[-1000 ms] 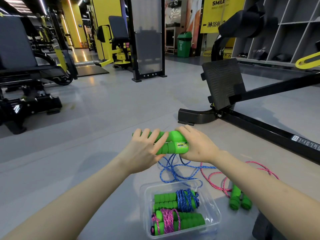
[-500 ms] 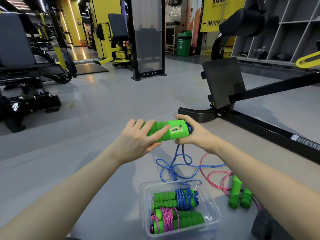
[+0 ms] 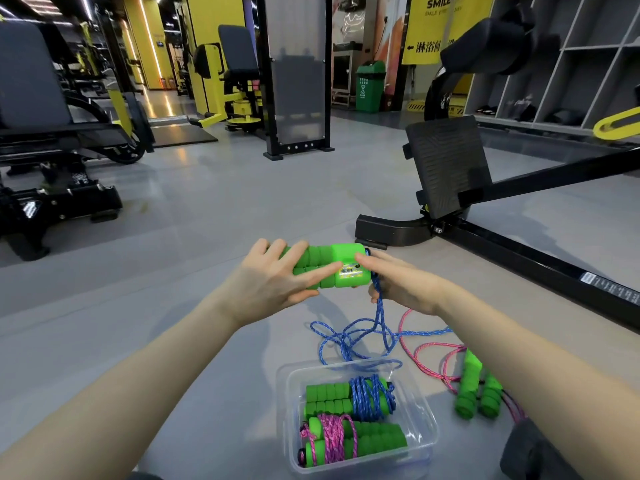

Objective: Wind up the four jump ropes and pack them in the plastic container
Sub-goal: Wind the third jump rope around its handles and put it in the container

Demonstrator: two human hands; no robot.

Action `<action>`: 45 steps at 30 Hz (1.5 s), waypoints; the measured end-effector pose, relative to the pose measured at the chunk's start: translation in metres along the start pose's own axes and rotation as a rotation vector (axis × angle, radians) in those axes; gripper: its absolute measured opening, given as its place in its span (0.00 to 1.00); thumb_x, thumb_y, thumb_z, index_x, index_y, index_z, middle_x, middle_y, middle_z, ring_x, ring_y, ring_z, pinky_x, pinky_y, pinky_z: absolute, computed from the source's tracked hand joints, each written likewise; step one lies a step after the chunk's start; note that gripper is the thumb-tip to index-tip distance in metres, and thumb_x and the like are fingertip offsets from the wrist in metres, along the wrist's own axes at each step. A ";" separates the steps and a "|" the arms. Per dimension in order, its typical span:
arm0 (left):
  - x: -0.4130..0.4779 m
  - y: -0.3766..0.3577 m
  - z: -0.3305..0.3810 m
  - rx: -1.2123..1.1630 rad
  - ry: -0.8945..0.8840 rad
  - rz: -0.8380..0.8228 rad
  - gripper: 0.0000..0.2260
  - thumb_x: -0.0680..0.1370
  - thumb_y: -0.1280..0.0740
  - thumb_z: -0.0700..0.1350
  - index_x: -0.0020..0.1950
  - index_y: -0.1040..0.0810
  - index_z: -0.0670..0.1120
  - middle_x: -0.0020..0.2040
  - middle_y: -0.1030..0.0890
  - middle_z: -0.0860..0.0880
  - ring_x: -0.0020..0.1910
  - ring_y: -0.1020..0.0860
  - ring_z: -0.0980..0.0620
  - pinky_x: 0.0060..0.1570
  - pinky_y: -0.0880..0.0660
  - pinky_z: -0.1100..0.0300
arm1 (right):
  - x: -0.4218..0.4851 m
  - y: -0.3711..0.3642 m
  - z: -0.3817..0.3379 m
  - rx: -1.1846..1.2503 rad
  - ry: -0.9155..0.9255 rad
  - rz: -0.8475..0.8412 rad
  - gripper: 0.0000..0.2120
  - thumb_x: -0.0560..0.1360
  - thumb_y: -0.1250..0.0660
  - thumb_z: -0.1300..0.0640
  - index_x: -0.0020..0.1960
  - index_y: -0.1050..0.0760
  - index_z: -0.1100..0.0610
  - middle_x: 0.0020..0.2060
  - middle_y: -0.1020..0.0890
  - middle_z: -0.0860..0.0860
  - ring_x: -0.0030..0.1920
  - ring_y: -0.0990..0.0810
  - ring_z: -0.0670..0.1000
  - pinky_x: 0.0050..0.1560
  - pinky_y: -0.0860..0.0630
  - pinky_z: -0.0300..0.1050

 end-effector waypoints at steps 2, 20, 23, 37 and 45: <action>0.003 -0.001 0.001 -0.008 0.039 -0.001 0.20 0.80 0.45 0.59 0.72 0.37 0.58 0.51 0.21 0.42 0.35 0.27 0.45 0.33 0.32 0.54 | 0.006 -0.004 -0.001 0.061 0.030 0.188 0.20 0.68 0.32 0.38 0.49 0.29 0.52 0.35 0.28 0.49 0.28 0.35 0.49 0.32 0.35 0.42; 0.003 0.005 0.000 -0.044 0.109 0.069 0.20 0.79 0.43 0.60 0.69 0.33 0.55 0.53 0.20 0.43 0.34 0.26 0.45 0.32 0.32 0.56 | 0.005 -0.012 -0.015 0.430 0.191 0.338 0.07 0.79 0.40 0.54 0.45 0.35 0.55 0.34 0.28 0.51 0.30 0.29 0.48 0.27 0.39 0.40; 0.001 0.006 0.001 -0.026 0.094 0.087 0.19 0.79 0.43 0.59 0.68 0.32 0.55 0.54 0.19 0.43 0.37 0.24 0.44 0.32 0.31 0.56 | 0.005 -0.014 -0.013 0.440 0.182 0.414 0.08 0.78 0.39 0.52 0.45 0.35 0.55 0.31 0.29 0.52 0.27 0.31 0.48 0.25 0.41 0.40; 0.007 0.010 0.015 -0.037 -0.006 0.077 0.17 0.80 0.41 0.50 0.68 0.31 0.50 0.58 0.21 0.40 0.47 0.21 0.38 0.43 0.24 0.50 | 0.009 -0.002 -0.004 0.462 0.141 0.401 0.10 0.78 0.38 0.51 0.48 0.34 0.57 0.29 0.31 0.52 0.21 0.35 0.46 0.21 0.40 0.38; 0.002 -0.003 0.026 0.085 -0.007 0.013 0.27 0.74 0.30 0.46 0.72 0.33 0.50 0.65 0.25 0.40 0.54 0.23 0.33 0.54 0.27 0.37 | 0.010 0.008 0.002 0.477 0.112 0.411 0.11 0.78 0.38 0.50 0.42 0.32 0.57 0.25 0.31 0.51 0.20 0.38 0.46 0.21 0.41 0.37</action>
Point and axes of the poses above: each hand's wrist, its own x-axis towards the middle knuckle, its own y-axis out of the back of the hand, z = x × y, the point moved 7 cm from there along x, towards the middle knuckle
